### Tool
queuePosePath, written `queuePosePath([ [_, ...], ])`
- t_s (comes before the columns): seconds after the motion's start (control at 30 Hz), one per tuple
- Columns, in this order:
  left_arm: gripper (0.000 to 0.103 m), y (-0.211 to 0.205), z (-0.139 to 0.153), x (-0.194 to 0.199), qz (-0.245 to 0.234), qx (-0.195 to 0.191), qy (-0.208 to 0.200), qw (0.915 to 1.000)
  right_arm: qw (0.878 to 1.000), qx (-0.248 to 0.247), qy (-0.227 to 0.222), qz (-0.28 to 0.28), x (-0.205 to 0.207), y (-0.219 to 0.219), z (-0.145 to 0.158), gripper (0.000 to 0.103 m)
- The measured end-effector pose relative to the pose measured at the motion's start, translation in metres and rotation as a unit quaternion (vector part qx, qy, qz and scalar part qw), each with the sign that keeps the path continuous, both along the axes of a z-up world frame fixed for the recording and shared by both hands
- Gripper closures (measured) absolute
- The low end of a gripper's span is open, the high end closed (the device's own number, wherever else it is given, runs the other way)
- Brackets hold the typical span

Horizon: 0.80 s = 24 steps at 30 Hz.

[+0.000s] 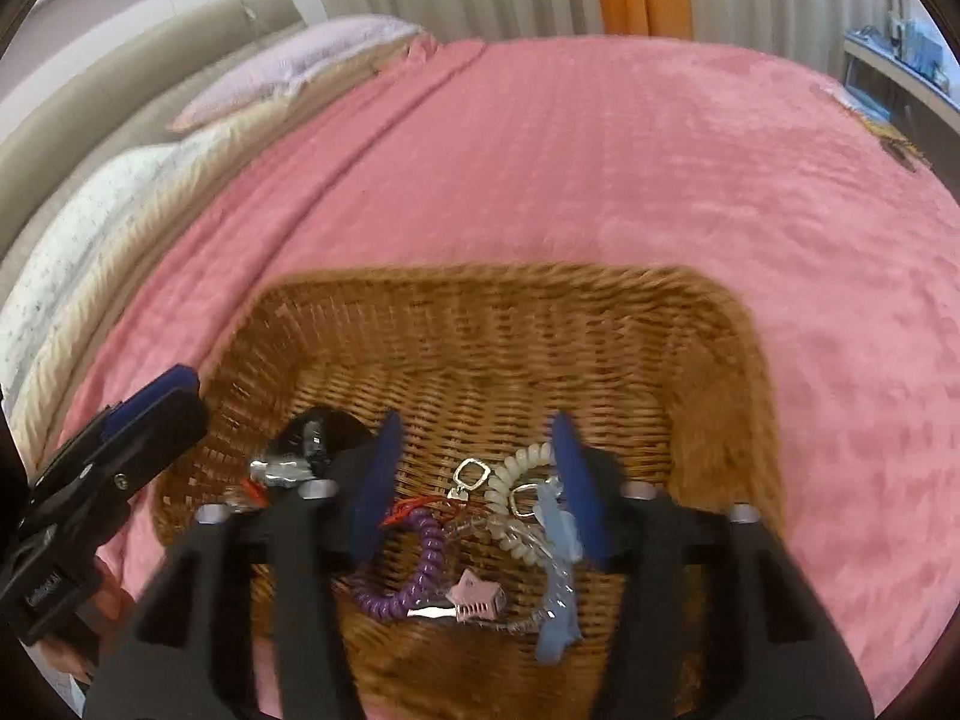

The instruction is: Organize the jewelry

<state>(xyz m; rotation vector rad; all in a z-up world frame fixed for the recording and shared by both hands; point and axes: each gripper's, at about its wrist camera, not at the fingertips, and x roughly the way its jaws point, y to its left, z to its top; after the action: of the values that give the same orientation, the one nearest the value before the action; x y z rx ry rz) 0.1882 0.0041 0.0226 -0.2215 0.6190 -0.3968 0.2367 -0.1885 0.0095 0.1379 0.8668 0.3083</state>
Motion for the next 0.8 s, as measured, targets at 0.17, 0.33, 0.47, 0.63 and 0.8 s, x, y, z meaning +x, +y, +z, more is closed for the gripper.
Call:
queuePosePath([
  [0.17,0.032,0.007,0.032,-0.043,0.005,-0.011,-0.047,0.9988,0.999,-0.007,-0.049,-0.005,-0.042,-0.009,0.034,0.052],
  [0.33,0.016,0.007,0.061,-0.098,0.018,-0.001,-0.099,0.9949,0.994,-0.016,-0.111,-0.005,-0.102,-0.013,0.064,0.039],
  [0.47,0.011,0.002,0.074,-0.136,0.034,0.013,-0.129,0.9910,0.988,-0.025,-0.154,-0.013,-0.147,-0.013,0.076,0.032],
  [0.63,0.009,-0.007,0.076,-0.180,0.060,0.049,-0.161,0.9839,0.977,-0.034,-0.207,-0.037,-0.201,-0.019,0.078,0.024],
  [0.8,0.009,-0.018,0.062,-0.211,0.091,0.094,-0.189,0.9731,0.965,-0.028,-0.249,-0.079,-0.232,-0.029,0.067,0.013],
])
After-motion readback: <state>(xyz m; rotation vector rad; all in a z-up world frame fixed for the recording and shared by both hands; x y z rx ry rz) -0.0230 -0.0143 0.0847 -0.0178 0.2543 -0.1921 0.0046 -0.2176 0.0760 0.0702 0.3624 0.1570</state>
